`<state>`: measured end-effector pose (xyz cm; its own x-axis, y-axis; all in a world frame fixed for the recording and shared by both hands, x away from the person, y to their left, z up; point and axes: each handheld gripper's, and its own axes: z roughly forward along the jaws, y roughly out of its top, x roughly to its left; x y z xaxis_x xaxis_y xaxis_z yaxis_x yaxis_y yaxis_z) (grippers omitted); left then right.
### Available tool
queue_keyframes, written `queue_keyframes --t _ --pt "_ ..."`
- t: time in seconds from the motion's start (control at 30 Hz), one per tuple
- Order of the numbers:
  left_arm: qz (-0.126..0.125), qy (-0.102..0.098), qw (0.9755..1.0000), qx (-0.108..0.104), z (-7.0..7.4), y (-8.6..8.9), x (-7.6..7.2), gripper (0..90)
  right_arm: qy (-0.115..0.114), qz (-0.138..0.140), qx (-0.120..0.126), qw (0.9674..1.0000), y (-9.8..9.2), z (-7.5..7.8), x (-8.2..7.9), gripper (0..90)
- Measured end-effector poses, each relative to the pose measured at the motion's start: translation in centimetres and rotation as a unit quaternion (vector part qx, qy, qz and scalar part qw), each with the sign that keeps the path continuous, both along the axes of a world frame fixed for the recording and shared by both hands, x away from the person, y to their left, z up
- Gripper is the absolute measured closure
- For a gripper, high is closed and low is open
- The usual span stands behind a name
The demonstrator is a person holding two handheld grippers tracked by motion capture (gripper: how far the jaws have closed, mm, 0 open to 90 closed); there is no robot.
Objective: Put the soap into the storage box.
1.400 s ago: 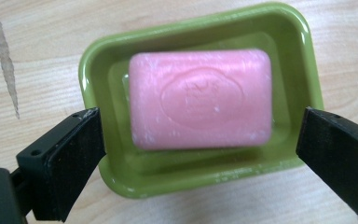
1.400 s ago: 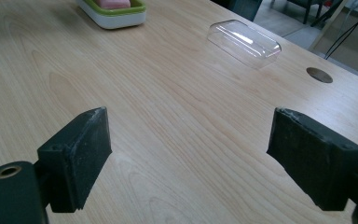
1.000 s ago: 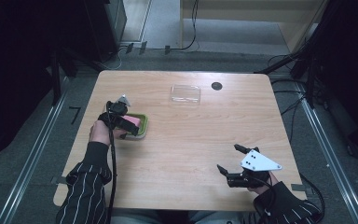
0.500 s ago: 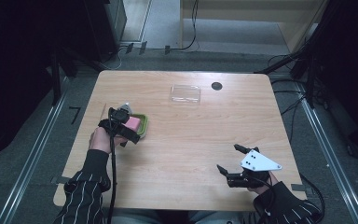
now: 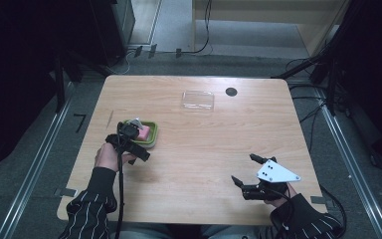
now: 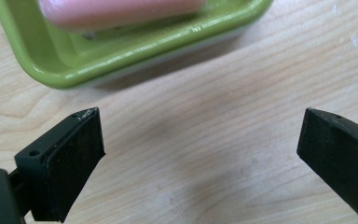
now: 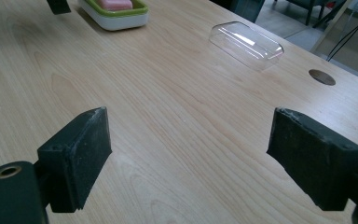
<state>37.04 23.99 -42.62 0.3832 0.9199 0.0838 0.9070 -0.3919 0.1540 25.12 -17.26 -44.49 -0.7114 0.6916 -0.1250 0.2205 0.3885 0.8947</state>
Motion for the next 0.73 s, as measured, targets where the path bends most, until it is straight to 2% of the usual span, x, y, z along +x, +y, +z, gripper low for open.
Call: queue_keyframes --t 0.43,0.73 --pt "-0.01 0.015 0.9998 0.001 -1.6 0.0 -1.9 0.0 0.0 0.001 -0.001 1.0 0.0 0.0 0.0 13.8" --pt "-0.009 0.02 0.9998 0.002 -1.9 0.3 -2.2 0.0 0.001 0.001 0.0 1.0 0.0 0.0 0.0 13.8"
